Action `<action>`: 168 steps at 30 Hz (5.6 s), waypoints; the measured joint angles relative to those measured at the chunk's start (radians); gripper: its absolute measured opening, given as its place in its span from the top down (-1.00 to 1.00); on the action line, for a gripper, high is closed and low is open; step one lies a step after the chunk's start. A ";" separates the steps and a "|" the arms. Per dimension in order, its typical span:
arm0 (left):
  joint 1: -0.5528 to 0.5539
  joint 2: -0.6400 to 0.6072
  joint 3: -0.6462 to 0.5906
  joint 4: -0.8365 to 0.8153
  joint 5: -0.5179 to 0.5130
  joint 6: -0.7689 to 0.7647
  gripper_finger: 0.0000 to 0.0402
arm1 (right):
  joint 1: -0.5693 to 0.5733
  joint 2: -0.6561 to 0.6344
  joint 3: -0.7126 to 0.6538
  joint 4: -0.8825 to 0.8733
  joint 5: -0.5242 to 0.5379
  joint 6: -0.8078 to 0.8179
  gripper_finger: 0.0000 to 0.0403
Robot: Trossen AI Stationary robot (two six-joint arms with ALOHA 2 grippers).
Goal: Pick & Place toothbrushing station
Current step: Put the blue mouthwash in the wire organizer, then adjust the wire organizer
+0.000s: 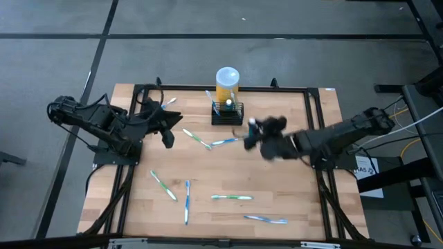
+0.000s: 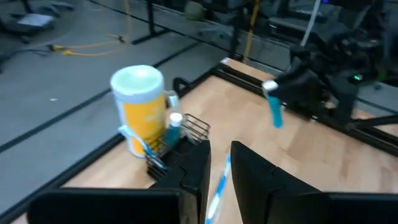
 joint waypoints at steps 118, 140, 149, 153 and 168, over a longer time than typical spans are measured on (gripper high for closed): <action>-0.140 0.000 0.000 -0.240 -0.076 -0.230 0.96 | -0.158 0.470 0.001 1.113 0.155 -0.756 0.43; 0.228 0.190 -0.344 0.402 0.566 0.224 0.23 | 0.346 -0.068 0.000 -0.351 -0.144 0.397 0.43; 0.388 0.563 -0.188 0.562 0.763 0.489 0.30 | 0.458 -0.060 0.000 -0.449 -0.118 0.648 0.43; 0.431 0.711 -0.085 0.572 0.806 0.560 0.31 | 0.503 -0.057 0.000 -0.484 -0.091 0.739 0.43; 0.500 1.036 0.156 0.613 0.832 0.595 0.34 | 0.597 -0.057 0.000 -0.500 -0.099 0.827 0.43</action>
